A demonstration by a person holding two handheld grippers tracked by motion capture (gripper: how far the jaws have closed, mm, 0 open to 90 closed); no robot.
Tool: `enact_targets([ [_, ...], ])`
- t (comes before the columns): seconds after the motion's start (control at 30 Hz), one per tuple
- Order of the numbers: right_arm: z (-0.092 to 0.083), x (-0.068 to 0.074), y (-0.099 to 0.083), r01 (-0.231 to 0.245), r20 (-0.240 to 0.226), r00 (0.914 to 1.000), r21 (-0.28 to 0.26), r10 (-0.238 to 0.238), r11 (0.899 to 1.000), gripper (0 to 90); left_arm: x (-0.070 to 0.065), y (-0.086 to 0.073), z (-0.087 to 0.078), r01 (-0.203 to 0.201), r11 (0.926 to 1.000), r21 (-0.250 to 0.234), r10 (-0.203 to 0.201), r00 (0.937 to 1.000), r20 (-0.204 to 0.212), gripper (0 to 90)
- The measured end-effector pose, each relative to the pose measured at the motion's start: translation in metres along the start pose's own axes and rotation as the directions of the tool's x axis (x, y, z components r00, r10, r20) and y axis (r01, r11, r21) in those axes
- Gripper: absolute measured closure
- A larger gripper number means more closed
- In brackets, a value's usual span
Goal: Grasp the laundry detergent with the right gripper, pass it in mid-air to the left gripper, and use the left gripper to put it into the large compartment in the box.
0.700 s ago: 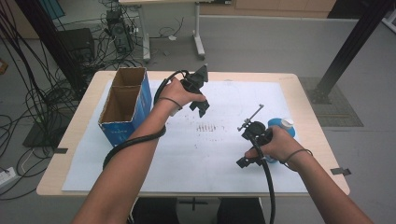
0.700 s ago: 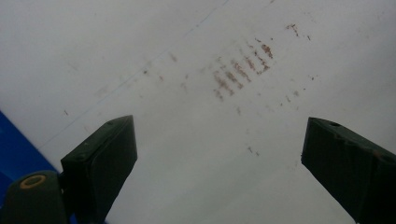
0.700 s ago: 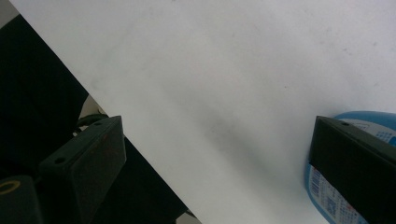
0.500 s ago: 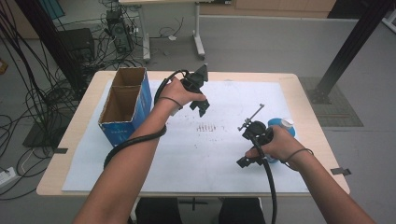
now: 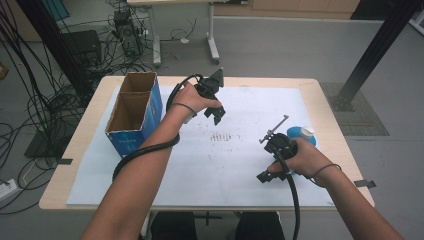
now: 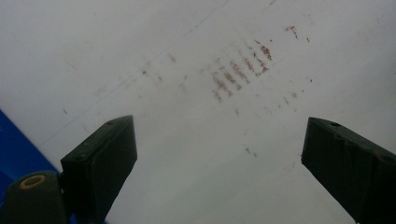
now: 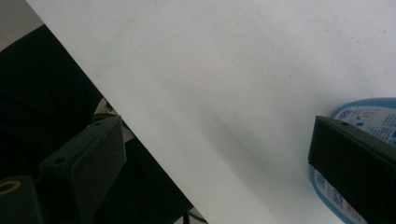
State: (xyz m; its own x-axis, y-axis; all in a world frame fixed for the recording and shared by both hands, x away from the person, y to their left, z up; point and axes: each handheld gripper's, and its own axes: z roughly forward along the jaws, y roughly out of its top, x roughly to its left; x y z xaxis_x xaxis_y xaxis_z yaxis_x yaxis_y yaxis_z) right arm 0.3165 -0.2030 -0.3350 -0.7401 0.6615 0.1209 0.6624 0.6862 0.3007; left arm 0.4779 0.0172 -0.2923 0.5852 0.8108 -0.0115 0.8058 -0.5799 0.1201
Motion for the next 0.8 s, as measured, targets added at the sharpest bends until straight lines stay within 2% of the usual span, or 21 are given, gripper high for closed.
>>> enact_targets([
  [0.23, -0.008, 0.003, -0.015, -0.010, -0.027, 0.9996, -0.017, 0.009, 1.000, 3.8, -0.004, 0.002, 0.004, -0.004, 0.9999, 0.012, 0.004, 1.0000, 0.002, 10.7],
  [0.5, -0.014, 0.008, -0.030, -0.015, -0.022, 0.9996, -0.024, 0.014, 1.000, 3.6, -0.009, 0.002, 0.004, -0.013, 0.9998, 0.014, 0.013, 0.9999, 0.002, 10.7],
  [0.8, -0.021, 0.010, -0.054, -0.047, -0.015, 0.9988, -0.020, 0.047, 0.999, 3.7, -0.009, -0.001, 0.005, -0.008, 0.9998, 0.018, 0.008, 1.0000, -0.001, 10.6],
])
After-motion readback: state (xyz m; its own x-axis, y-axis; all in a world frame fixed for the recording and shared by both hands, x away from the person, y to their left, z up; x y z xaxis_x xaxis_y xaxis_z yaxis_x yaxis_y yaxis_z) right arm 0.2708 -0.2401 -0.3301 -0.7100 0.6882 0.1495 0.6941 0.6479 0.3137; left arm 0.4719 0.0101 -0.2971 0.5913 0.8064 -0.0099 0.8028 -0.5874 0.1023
